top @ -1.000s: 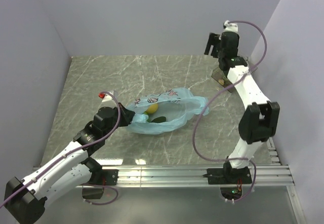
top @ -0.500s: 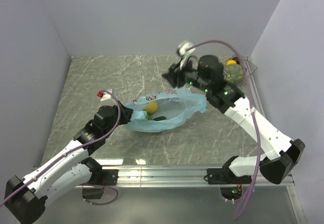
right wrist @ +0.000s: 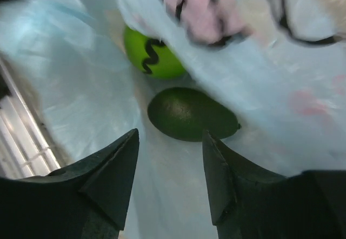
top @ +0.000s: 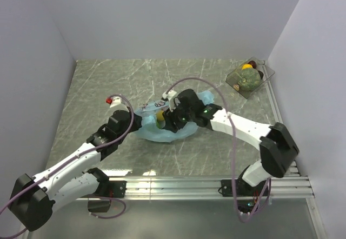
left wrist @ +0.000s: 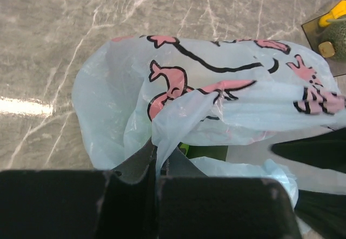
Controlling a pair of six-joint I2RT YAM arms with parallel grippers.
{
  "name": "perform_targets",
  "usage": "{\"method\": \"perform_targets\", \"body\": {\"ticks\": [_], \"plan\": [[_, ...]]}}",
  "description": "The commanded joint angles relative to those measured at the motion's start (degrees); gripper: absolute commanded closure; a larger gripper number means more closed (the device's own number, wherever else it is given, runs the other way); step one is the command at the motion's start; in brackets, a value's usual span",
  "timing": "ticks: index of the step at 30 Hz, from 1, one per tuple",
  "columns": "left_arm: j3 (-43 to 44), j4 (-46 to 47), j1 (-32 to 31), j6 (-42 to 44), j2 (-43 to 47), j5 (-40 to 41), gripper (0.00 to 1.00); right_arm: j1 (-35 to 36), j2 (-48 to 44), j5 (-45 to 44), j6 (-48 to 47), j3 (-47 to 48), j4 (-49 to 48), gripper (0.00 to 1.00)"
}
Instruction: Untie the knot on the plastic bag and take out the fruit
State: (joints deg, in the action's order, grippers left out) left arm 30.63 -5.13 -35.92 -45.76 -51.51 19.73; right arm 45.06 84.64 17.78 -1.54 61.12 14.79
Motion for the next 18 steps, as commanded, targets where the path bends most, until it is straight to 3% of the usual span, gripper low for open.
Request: {"method": "perform_targets", "body": {"ticks": [1,5,12,18], "plan": [[1.0,2.1,0.2,-2.5,-0.9,0.2,0.99,2.5,4.0,-1.3,0.7,-0.1,1.6,0.39],[0.0,0.6,0.2,-3.2,0.7,0.3,0.99,6.1,6.8,-1.1,0.0,0.2,7.9,0.33],[-1.7,-2.0,0.2,-2.0,5.3,-2.9,1.0,7.8,6.9,-1.5,-0.6,-1.0,10.7,0.25],[-2.9,-4.1,0.2,-0.6,9.4,-6.5,0.99,6.4,2.9,-7.4,3.6,-1.4,3.1,0.15]]}}
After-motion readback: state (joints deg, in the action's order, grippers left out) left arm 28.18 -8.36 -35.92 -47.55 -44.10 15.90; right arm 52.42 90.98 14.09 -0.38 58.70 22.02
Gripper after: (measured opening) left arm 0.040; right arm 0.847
